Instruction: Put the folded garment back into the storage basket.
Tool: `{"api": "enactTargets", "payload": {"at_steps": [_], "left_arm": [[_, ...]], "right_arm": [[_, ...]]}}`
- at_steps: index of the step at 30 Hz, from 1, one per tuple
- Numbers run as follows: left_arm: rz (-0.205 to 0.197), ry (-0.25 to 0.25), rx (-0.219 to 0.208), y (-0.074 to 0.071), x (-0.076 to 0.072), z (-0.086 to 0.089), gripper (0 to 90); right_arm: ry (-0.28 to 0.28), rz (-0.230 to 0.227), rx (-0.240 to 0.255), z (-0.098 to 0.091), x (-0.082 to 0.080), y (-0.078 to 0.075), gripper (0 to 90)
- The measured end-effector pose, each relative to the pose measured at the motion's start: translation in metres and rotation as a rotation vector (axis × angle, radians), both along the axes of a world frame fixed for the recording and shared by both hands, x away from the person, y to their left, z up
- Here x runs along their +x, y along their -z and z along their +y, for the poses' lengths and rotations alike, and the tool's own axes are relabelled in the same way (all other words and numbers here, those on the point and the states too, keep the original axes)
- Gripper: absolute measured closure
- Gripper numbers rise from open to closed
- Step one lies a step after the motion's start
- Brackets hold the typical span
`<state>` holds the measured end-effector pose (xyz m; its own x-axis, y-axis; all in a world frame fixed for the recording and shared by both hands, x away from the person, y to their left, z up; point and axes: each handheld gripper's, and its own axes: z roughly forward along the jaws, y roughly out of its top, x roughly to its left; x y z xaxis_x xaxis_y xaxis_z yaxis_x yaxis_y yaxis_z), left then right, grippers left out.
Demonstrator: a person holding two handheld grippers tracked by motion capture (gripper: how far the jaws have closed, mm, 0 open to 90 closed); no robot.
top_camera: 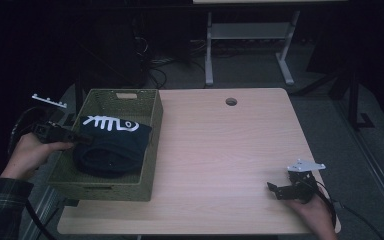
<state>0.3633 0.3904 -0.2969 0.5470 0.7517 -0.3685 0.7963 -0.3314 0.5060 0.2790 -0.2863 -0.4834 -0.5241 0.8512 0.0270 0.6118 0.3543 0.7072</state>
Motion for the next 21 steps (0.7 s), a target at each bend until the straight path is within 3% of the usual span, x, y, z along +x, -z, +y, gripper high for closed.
{"api": "enactTargets", "payload": {"at_steps": [8,21], "left_arm": [[0.043,-0.029,0.07,0.025,0.013,0.001,70.1],[0.033,-0.075,0.155,0.045,0.031,-0.005,68.8]], "right_arm": [[0.0,0.0,0.0,0.0,0.0,0.0,3.3],[0.0,0.0,0.0,0.0,0.0,0.0,3.3]]}}
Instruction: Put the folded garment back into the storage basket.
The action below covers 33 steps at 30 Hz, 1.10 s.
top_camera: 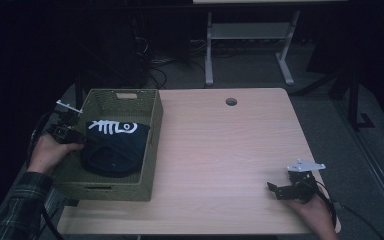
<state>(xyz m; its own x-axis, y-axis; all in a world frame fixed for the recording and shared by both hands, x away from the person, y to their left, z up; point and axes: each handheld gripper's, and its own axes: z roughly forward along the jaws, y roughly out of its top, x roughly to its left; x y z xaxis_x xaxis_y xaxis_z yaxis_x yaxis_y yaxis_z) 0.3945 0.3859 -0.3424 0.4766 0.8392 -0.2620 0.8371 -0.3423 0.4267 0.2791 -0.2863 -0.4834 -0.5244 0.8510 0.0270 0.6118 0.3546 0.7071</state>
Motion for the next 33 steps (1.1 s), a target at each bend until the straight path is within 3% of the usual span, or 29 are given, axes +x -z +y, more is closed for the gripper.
{"api": "enactTargets", "payload": {"at_steps": [5,7,8,15,21,28,33], "left_arm": [[-0.022,-0.025,0.07,0.01,0.007,-0.002,63.9],[-0.015,-0.039,0.076,0.013,0.011,-0.003,60.1],[-0.024,-0.044,0.102,0.015,0.012,-0.004,57.7],[-0.106,-0.106,0.157,0.007,0.012,-0.005,32.6],[-0.149,-0.114,0.157,-0.005,0.009,-0.012,22.7],[-0.197,-0.085,0.144,-0.014,0.003,-0.034,17.0],[-0.223,-0.075,0.109,-0.02,-0.002,-0.052,13.7]], "right_arm": [[0.0,0.0,0.0,0.0,0.0,0.0,3.2],[-0.002,-0.001,0.001,0.0,0.0,0.0,3.1],[-0.003,-0.001,0.0,0.0,0.0,0.0,3.0],[-0.003,-0.001,0.0,0.0,0.0,0.0,3.0],[-0.008,-0.001,0.001,0.0,0.001,0.0,2.8],[-0.009,-0.001,0.001,0.0,0.001,0.0,2.8],[-0.007,-0.001,0.001,0.0,0.001,0.0,2.8]]}}
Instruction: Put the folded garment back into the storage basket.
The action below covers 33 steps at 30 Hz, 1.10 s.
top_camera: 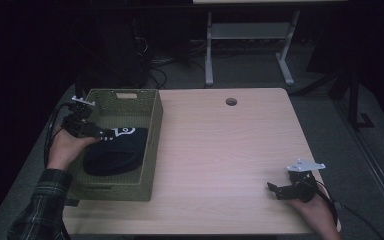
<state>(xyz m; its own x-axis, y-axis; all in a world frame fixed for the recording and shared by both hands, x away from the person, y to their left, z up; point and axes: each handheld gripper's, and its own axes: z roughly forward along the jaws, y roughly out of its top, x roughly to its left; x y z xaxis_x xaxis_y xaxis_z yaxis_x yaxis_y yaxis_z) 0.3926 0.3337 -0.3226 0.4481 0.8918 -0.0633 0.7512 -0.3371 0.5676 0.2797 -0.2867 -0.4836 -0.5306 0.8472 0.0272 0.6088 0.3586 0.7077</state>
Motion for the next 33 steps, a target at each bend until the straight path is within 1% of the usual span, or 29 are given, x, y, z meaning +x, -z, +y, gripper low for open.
{"api": "enactTargets", "payload": {"at_steps": [2,4,9,11,12,13,15,16,18,19,20,23,25,27,29,33], "left_arm": [[-0.02,0.012,-0.003,-0.003,-0.003,-0.007,13.2],[-0.032,0.026,-0.019,-0.005,-0.005,-0.015,13.3],[-0.068,0.064,-0.025,-0.008,-0.011,-0.038,13.1],[-0.078,0.074,-0.041,-0.008,-0.014,-0.048,13.1],[-0.079,0.087,-0.039,-0.008,-0.015,-0.053,13.1],[-0.083,0.095,-0.048,-0.008,-0.016,-0.059,13.1],[-0.095,0.105,-0.051,-0.008,-0.018,-0.068,13.1],[-0.098,0.115,-0.044,-0.009,-0.019,-0.072,13.1],[-0.107,0.122,-0.055,-0.009,-0.022,-0.082,13.1],[-0.109,0.133,-0.051,-0.01,-0.024,-0.086,13.1],[-0.114,0.137,-0.058,-0.01,-0.025,-0.091,13.1],[-0.123,0.164,-0.067,-0.01,-0.03,-0.105,13.0],[-0.13,0.173,-0.07,-0.009,-0.034,-0.116,13.1],[-0.128,0.185,-0.087,-0.006,-0.037,-0.126,13.0],[-0.122,0.202,-0.082,-0.003,-0.04,-0.137,13.1],[-0.115,0.235,-0.09,0.004,-0.043,-0.155,13.1]], "right_arm": [[0.0,0.0,0.0,0.0,0.0,0.0,2.8],[0.0,0.0,0.0,0.0,0.0,0.0,2.8],[0.0,0.0,0.0,0.0,0.0,0.0,2.8],[0.0,0.0,0.0,0.0,0.0,0.0,2.8],[0.002,0.002,0.0,0.0,0.0,0.0,2.8],[0.002,0.004,0.002,0.0,0.0,0.0,2.8],[0.002,0.003,0.001,0.0,0.0,0.0,2.8],[0.002,0.003,0.001,0.0,0.0,0.0,2.8],[0.002,0.004,0.002,0.0,0.0,0.0,2.8],[0.002,0.003,0.001,0.0,0.0,0.0,2.8],[0.002,0.001,0.0,0.0,0.0,0.0,2.8],[0.0,-0.001,-0.001,0.0,0.0,0.0,2.8],[0.0,-0.001,0.0,0.0,0.0,0.0,2.8],[0.0,0.0,0.0,0.0,0.0,0.0,2.8],[0.0,0.0,0.0,0.0,0.0,0.0,2.8],[0.0,0.0,0.0,0.0,0.0,0.0,2.8]]}}
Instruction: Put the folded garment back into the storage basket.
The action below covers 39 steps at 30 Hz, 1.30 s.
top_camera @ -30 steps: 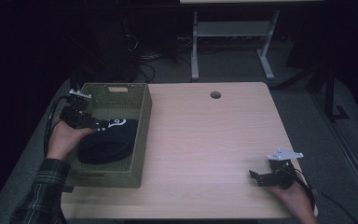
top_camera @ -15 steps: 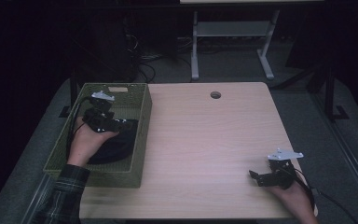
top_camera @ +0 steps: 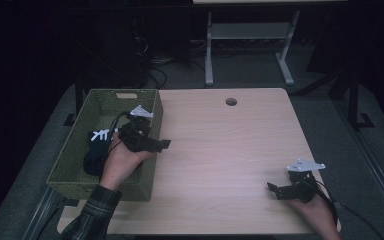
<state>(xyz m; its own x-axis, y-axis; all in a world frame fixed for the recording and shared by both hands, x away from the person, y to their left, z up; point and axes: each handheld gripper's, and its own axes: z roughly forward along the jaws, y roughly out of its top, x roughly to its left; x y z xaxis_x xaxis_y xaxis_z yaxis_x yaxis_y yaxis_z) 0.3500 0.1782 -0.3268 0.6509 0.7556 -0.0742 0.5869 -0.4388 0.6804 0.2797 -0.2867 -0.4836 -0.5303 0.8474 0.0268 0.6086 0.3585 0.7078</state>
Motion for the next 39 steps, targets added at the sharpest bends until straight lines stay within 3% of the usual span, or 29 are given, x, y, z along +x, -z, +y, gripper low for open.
{"api": "enactTargets", "payload": {"at_steps": [5,12,23,30,39], "left_arm": [[0.0,0.031,-0.025,0.01,-0.004,-0.022,13.1],[0.017,0.102,-0.022,0.026,-0.011,-0.053,13.2],[0.031,0.169,-0.04,0.068,-0.019,-0.087,13.2],[0.025,0.191,-0.035,0.091,-0.021,-0.095,13.1],[0.008,0.191,-0.012,0.125,-0.022,-0.093,13.0]], "right_arm": [[0.0,0.0,0.0,0.0,0.0,0.0,2.8],[0.0,0.0,0.0,0.0,0.0,0.0,2.8],[0.0,0.001,0.0,0.0,0.0,0.0,2.8],[-0.002,0.0,0.0,0.0,0.0,0.0,2.8],[-0.001,0.001,0.0,0.0,0.0,0.0,2.8]]}}
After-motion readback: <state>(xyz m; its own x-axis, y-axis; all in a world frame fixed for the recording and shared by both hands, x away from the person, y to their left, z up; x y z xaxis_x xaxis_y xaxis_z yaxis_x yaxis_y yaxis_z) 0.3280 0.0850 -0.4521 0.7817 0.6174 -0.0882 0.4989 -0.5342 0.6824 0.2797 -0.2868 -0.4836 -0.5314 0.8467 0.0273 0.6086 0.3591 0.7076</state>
